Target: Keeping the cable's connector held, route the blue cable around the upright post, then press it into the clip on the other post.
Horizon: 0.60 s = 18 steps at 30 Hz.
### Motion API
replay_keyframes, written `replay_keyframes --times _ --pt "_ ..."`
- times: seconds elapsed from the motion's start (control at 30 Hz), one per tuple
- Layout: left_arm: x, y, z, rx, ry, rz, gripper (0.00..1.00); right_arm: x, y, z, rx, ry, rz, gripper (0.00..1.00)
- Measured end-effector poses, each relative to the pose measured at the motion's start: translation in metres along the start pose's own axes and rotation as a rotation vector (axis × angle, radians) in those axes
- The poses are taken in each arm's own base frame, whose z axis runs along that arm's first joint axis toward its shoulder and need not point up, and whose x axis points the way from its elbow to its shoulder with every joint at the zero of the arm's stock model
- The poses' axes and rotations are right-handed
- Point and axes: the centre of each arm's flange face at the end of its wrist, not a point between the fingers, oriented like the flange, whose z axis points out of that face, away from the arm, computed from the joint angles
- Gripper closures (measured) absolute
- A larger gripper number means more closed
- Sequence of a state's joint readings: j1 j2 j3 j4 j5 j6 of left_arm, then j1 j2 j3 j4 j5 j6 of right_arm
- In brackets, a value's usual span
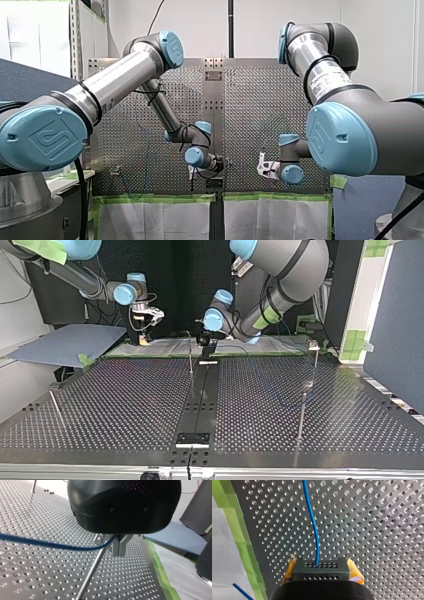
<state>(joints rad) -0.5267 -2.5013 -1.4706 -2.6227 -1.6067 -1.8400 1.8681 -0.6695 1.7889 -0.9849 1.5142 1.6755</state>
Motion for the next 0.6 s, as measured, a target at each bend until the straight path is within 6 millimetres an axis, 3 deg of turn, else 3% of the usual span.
replay_keyframes --times 0.37,0.6 --pt "-0.004 0.007 0.006 -0.003 -0.009 -0.049 1.0 0.001 0.005 0.001 -0.007 0.0 -0.007 1.0" --pt "0.012 0.015 0.013 -0.014 0.01 -0.057 1.0 0.001 0.004 0.002 -0.003 0.002 -0.008 1.0"
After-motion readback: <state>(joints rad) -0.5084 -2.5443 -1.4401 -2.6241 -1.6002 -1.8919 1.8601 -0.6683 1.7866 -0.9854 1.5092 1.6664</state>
